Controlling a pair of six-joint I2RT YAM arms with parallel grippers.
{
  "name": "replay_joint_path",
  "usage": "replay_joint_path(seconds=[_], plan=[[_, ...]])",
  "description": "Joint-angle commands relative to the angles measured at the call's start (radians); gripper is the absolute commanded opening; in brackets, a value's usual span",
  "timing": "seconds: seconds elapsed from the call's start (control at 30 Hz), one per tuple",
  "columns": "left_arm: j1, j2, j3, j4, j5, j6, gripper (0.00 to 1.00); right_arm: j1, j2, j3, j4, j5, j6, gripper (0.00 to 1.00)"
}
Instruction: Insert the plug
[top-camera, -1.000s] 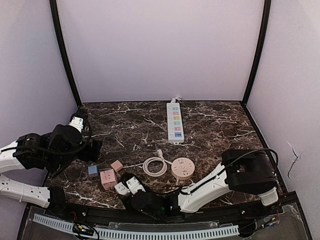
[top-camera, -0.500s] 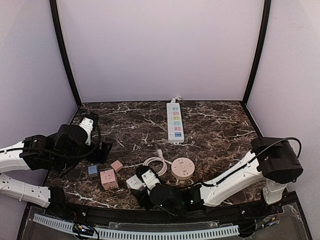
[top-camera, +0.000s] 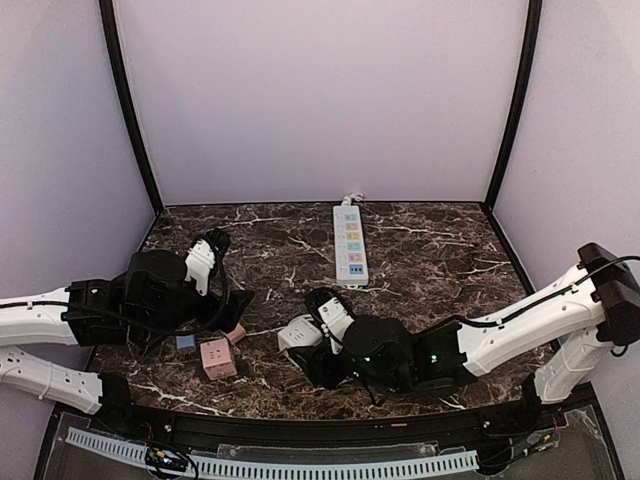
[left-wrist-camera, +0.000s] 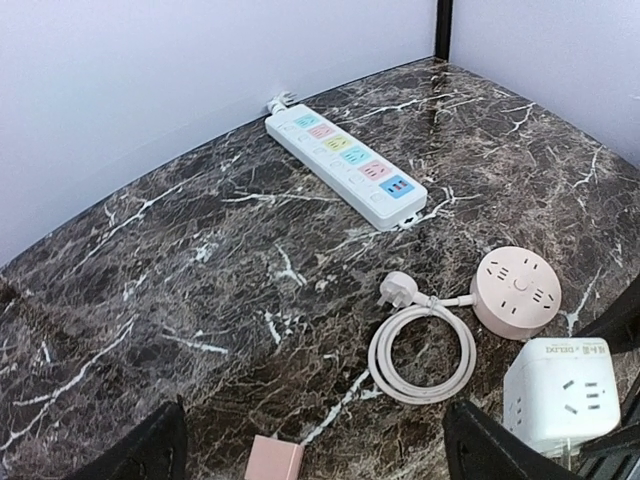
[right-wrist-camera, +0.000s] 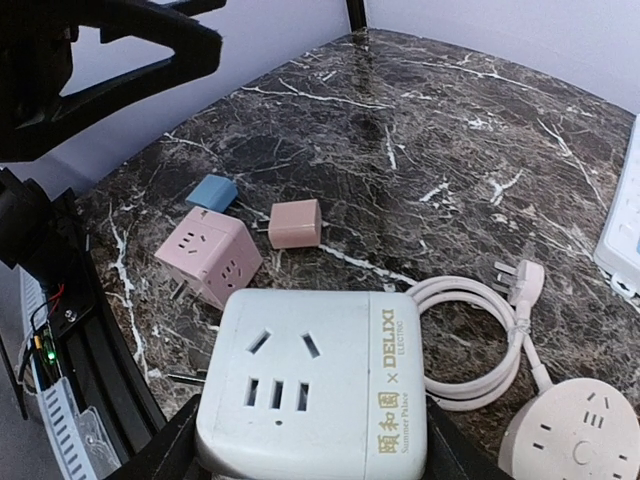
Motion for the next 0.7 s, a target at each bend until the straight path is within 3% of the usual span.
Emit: replay_joint_path(seconds=[0.0, 0.43, 0.67], plan=[[0.001, 0.019, -0.052, 0.204, 0.051, 0.191, 0.89, -0.045, -0.1, -0.034, -0.149, -0.022, 0.021, 0.45], [0.001, 0.138, -0.099, 0.552, 0.035, 0.685, 0.95, -0.14, -0.352, -0.128, -0.315, -0.092, 0.066, 0.45], [0.0, 0.196, -0.102, 0.567, 0.239, 0.909, 0.86, -0.181, -0.447, -0.157, -0.354, -0.177, 0.067, 0.45]])
